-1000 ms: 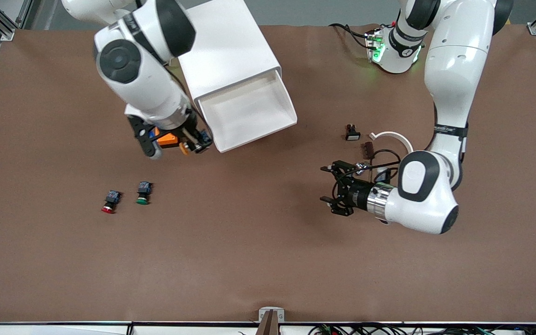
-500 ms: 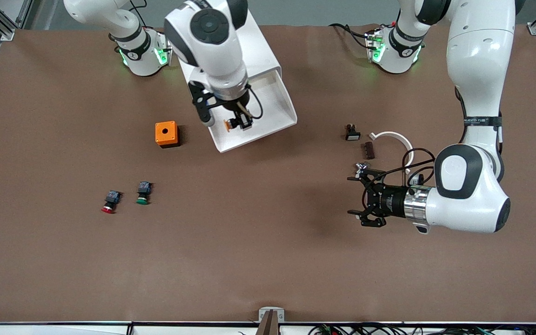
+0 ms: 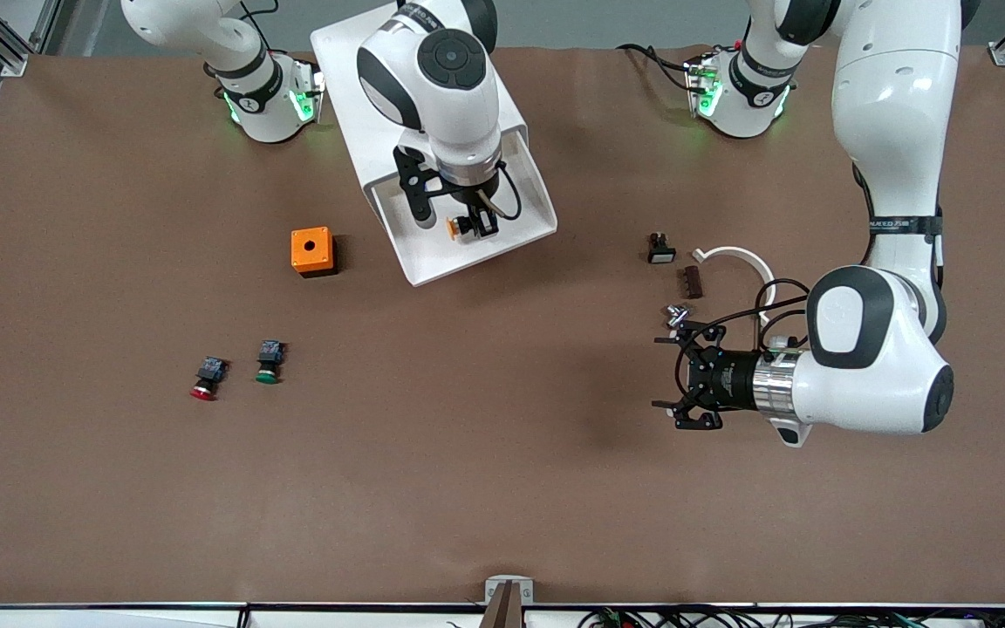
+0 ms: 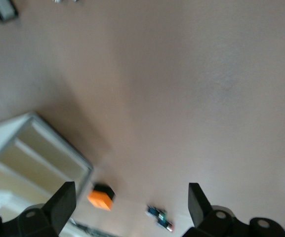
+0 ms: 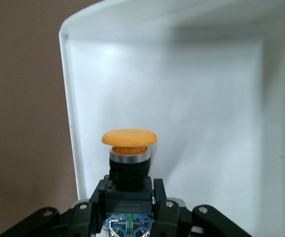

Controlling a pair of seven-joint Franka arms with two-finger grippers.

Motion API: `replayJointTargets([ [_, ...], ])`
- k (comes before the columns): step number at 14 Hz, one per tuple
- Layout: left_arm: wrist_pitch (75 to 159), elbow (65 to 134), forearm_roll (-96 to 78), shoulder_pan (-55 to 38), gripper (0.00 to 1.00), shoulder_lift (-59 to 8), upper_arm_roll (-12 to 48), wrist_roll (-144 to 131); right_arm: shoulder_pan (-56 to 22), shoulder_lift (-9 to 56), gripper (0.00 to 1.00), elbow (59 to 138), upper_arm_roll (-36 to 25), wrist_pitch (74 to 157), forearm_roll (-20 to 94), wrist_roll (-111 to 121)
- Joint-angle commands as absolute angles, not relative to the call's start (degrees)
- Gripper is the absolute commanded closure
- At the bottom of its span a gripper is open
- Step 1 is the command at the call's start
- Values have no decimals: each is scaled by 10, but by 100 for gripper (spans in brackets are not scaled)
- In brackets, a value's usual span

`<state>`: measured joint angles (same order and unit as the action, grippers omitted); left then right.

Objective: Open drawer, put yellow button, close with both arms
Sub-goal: 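Release the yellow button in the drawer and lift the right gripper away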

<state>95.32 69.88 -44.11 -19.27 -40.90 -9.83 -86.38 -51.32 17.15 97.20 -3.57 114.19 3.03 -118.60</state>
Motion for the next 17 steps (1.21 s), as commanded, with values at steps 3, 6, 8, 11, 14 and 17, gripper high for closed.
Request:
replayJointTargets([
  [3, 969, 703, -405, -228, 0, -395, -99, -745, -512, 168, 0, 965, -40, 1136, 22, -1198],
  [6, 992, 702, -345, -271, 0, -394, -98, -677, -490, 164, 0, 930, -43, 1097, 25, -1110],
  [8, 998, 702, -337, -300, 0, -391, -105, -671, -452, 159, 0, 891, -42, 1036, 31, -1011],
  [11, 998, 703, -302, -336, 0, -381, -100, -669, -371, 128, 0, 869, -43, 963, 32, -780],
  [14, 997, 707, -252, -402, 0, -369, -100, -679, -278, 102, 0, 870, -44, 905, 29, -526],
  [17, 994, 736, -243, -451, 0, -352, -99, -685, -190, 90, 0, 869, -45, 868, 21, -291],
])
